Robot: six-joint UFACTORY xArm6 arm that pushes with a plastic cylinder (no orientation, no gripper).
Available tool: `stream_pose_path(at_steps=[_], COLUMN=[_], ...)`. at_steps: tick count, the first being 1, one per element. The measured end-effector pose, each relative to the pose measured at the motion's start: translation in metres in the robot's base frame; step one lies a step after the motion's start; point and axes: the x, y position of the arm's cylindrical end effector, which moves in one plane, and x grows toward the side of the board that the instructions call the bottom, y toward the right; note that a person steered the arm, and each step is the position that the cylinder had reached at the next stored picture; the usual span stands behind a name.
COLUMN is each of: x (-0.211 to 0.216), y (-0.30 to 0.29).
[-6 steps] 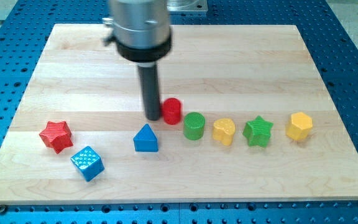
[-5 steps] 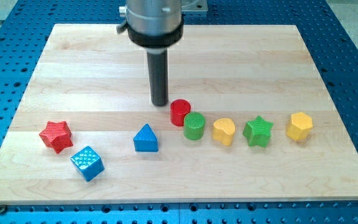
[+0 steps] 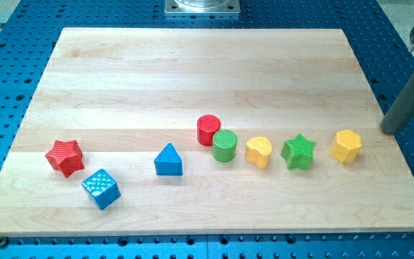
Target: Push the hexagon to the top right of the green star
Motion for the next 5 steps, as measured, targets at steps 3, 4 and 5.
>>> stream_pose_path(at_steps=[3,4,5], x=[0.043,0.027,0.037], y=[-0.067,-0.092,-0.042])
